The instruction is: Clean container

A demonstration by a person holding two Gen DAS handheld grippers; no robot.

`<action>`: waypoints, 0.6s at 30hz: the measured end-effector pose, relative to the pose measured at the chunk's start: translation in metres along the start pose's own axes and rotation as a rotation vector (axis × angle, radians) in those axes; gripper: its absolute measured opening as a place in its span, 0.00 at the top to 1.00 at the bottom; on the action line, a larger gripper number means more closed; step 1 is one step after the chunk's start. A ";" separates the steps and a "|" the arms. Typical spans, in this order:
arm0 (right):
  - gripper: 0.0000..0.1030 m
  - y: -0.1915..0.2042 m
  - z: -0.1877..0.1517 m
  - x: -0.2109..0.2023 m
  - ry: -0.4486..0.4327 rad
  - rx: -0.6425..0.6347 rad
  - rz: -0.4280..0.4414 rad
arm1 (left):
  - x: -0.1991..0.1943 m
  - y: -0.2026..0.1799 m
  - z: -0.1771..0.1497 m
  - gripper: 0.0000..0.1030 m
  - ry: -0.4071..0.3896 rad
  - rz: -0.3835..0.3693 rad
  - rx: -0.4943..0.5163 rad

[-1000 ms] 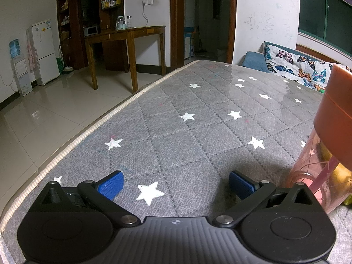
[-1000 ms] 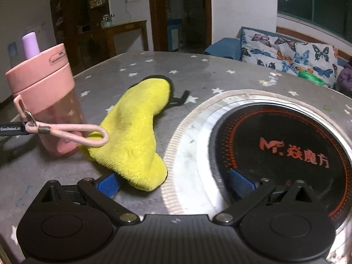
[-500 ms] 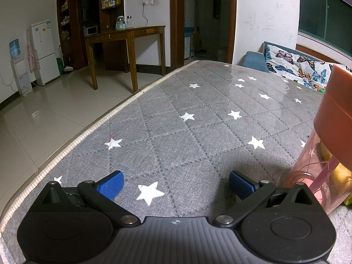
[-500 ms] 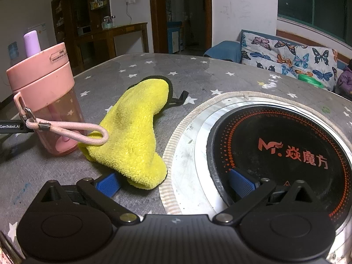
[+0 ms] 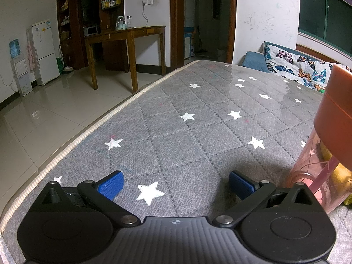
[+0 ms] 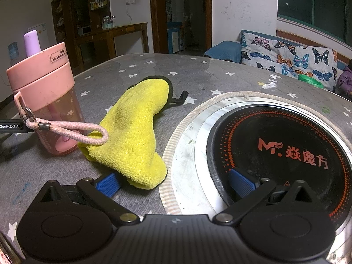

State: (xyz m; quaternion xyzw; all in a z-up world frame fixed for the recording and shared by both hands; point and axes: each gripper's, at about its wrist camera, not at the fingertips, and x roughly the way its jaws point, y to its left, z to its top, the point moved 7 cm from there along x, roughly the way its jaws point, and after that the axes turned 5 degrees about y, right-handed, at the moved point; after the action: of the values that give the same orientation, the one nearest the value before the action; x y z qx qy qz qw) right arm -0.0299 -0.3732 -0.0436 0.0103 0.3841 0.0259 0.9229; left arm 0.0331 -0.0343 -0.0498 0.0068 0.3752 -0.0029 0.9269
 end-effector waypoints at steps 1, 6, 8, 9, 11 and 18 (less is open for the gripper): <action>0.00 0.000 0.000 0.000 0.000 0.000 0.000 | 0.000 0.000 0.000 0.00 0.000 0.000 0.000; 0.00 0.000 0.000 -0.001 0.000 -0.001 -0.001 | 0.000 0.000 0.000 0.00 0.000 0.000 0.000; 0.00 -0.001 0.000 -0.001 0.001 -0.001 -0.001 | 0.000 -0.001 0.000 0.00 0.000 0.003 0.004; 0.00 -0.001 0.000 -0.001 0.001 -0.001 -0.001 | 0.000 -0.001 0.000 0.00 0.000 0.003 0.003; 0.00 -0.001 0.000 -0.001 0.001 -0.001 -0.001 | 0.001 0.000 0.000 0.00 0.000 0.001 0.001; 0.00 -0.001 0.001 -0.001 0.001 -0.002 -0.001 | 0.000 0.000 0.000 0.00 0.000 0.001 0.001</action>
State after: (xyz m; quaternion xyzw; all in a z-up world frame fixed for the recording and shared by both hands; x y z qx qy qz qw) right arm -0.0296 -0.3743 -0.0426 0.0091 0.3843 0.0257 0.9228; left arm 0.0334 -0.0343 -0.0501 0.0074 0.3753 -0.0028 0.9269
